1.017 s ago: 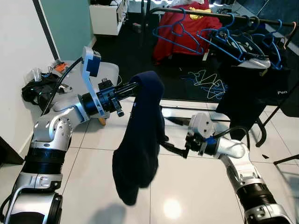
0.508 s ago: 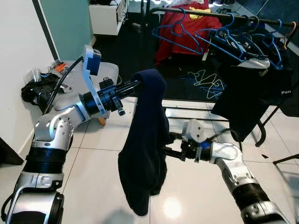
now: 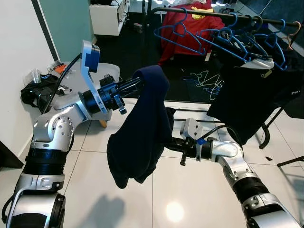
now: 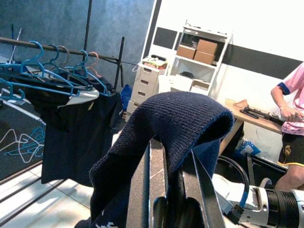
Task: Hang hanger
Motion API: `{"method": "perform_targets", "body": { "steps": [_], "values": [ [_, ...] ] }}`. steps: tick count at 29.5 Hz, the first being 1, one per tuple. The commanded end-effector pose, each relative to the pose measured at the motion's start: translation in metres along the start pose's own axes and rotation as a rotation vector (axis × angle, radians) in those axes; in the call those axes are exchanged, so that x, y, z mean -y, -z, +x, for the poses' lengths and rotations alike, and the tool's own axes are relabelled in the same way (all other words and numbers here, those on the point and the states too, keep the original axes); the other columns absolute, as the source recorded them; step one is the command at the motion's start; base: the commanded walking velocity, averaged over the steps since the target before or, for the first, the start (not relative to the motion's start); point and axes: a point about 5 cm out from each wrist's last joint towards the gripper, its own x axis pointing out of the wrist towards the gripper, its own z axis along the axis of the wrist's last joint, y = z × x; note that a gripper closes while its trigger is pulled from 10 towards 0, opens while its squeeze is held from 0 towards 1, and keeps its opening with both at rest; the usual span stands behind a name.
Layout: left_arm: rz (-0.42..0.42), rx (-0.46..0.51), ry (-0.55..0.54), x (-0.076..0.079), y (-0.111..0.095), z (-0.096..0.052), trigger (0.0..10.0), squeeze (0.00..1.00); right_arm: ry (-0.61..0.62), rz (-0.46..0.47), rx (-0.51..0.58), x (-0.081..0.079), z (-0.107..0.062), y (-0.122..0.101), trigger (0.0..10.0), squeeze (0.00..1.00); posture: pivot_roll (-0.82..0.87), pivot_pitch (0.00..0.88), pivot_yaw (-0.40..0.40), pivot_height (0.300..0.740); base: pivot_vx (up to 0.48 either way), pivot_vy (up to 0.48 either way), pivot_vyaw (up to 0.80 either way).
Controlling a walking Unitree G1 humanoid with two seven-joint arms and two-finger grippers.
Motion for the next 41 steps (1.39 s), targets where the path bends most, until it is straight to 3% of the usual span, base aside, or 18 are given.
{"method": "perform_targets", "body": {
  "steps": [1,5,7,8,9,10,11,12,13,15,18,22,24,25,27,29,36,41],
  "values": [
    [0.029,0.048,0.023,0.002,-0.013,0.002,0.0,0.00,0.007,-0.003,-0.007,0.002,-0.002,0.001,0.0,0.00,-0.05,0.123,-0.034,0.740,0.000,0.000,0.00],
    [0.035,0.025,-0.003,-0.001,-0.008,0.000,0.0,0.00,-0.006,0.003,0.047,0.004,-0.003,-0.008,0.0,0.00,-0.05,0.125,-0.033,0.740,0.000,0.000,0.00],
    [0.082,-0.073,-0.097,-0.010,0.007,-0.004,0.0,0.00,-0.021,0.045,0.113,0.008,-0.008,-0.020,0.0,0.00,-0.05,0.127,-0.032,0.740,0.000,0.000,0.00],
    [0.082,-0.073,-0.097,-0.010,0.007,-0.004,0.0,0.00,-0.021,0.045,0.113,0.008,-0.008,-0.020,0.0,0.00,-0.05,0.127,-0.032,0.740,0.000,0.000,0.00],
    [0.114,-0.141,-0.154,-0.017,0.016,-0.010,0.0,0.00,-0.022,0.072,0.141,0.012,-0.015,-0.028,0.0,0.00,-0.05,0.129,-0.028,0.740,0.000,0.000,0.00],
    [0.114,-0.141,-0.154,-0.017,0.016,-0.010,0.0,0.00,-0.022,0.072,0.141,0.012,-0.015,-0.028,0.0,0.00,-0.05,0.129,-0.028,0.740,0.000,0.000,0.00],
    [0.156,-0.223,-0.194,-0.023,0.025,-0.019,0.0,0.00,-0.022,0.100,0.168,0.017,-0.023,-0.036,0.0,0.00,-0.05,0.130,-0.025,0.740,0.000,0.000,0.00],
    [0.156,-0.223,-0.194,-0.023,0.025,-0.019,0.0,0.00,-0.022,0.100,0.168,0.017,-0.023,-0.036,0.0,0.00,-0.05,0.130,-0.025,0.740,0.000,0.000,0.00],
    [0.187,-0.298,-0.218,-0.028,0.031,-0.030,0.0,0.00,-0.029,0.132,0.187,0.023,-0.033,-0.045,0.0,0.00,-0.06,0.130,-0.023,0.740,0.000,0.000,0.00],
    [0.187,-0.298,-0.218,-0.028,0.031,-0.030,0.0,0.00,-0.029,0.132,0.187,0.023,-0.033,-0.045,0.0,0.00,-0.06,0.130,-0.023,0.740,0.000,0.000,0.00],
    [0.213,-0.398,-0.208,-0.029,0.039,-0.046,0.0,0.00,-0.089,0.199,0.189,0.027,-0.050,-0.057,0.0,0.00,-0.06,0.134,-0.022,0.740,0.000,0.000,0.00],
    [0.208,-0.408,-0.203,-0.028,0.039,-0.051,0.0,0.00,-0.138,0.231,0.169,0.026,-0.056,-0.060,0.0,0.00,-0.06,0.134,-0.022,0.740,0.000,0.000,0.00],
    [0.192,-0.383,-0.209,-0.028,0.037,-0.053,0.0,0.00,-0.177,0.254,0.139,0.024,-0.061,-0.060,0.0,0.00,-0.06,0.138,-0.024,0.740,0.000,0.000,0.00],
    [0.161,-0.327,-0.222,-0.028,0.032,-0.054,0.0,0.00,-0.207,0.258,0.072,0.023,-0.066,-0.055,0.0,0.00,-0.06,0.138,-0.024,0.740,0.000,0.000,0.00],
    [0.161,-0.327,-0.222,-0.028,0.032,-0.054,0.0,0.00,-0.207,0.258,0.072,0.023,-0.066,-0.055,0.0,0.00,-0.06,0.138,-0.024,0.740,0.000,0.000,0.00],
    [0.033,-0.184,-0.234,-0.030,0.017,-0.064,0.0,0.00,-0.250,0.217,-0.144,0.020,-0.083,-0.032,0.0,0.00,-0.05,0.141,-0.023,0.740,0.000,0.000,0.00],
    [-0.017,-0.137,-0.236,-0.034,0.010,-0.077,0.0,0.00,-0.266,0.209,-0.179,0.019,-0.093,-0.031,0.0,0.00,-0.05,0.141,-0.022,0.740,0.000,0.000,0.00],
    [-0.033,-0.224,-0.274,-0.042,0.018,-0.092,0.0,0.00,-0.190,0.166,-0.115,0.027,-0.099,-0.045,0.0,0.00,-0.05,0.141,-0.022,0.740,0.000,0.000,0.00]
  ]
}}
